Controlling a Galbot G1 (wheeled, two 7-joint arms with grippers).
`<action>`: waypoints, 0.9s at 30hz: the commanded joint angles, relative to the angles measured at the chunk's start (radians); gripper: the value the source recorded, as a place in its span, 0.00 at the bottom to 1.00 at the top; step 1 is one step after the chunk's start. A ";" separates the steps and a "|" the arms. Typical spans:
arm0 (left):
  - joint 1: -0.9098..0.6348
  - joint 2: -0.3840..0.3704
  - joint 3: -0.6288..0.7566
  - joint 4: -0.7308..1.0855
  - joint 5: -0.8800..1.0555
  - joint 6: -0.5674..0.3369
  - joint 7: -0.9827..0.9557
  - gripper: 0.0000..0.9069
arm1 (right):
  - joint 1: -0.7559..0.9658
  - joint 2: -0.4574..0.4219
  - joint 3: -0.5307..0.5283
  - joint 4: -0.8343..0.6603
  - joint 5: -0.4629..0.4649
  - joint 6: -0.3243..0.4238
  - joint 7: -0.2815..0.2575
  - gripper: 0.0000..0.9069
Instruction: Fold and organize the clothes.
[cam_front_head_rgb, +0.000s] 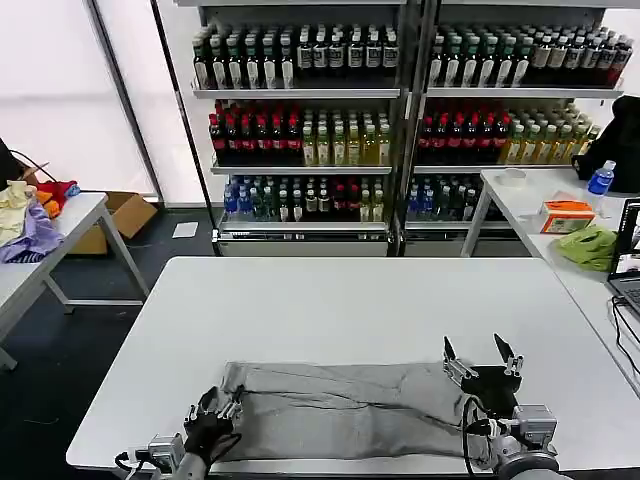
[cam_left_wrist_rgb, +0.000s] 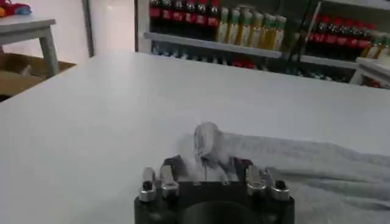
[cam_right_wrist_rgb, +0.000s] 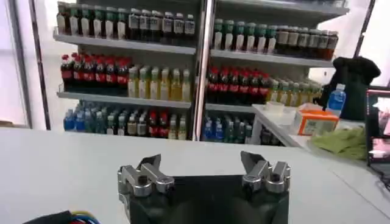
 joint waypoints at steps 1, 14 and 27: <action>0.002 -0.005 0.006 0.013 0.006 -0.010 0.006 0.01 | 0.005 -0.005 0.011 0.002 0.001 0.000 0.000 1.00; 0.007 0.002 0.007 -0.026 0.032 -0.059 0.037 0.00 | 0.015 -0.004 0.007 -0.010 -0.001 0.000 0.012 1.00; -0.058 0.208 -0.316 0.030 -0.102 -0.034 0.039 0.00 | 0.023 -0.006 0.005 -0.016 0.000 0.001 0.013 1.00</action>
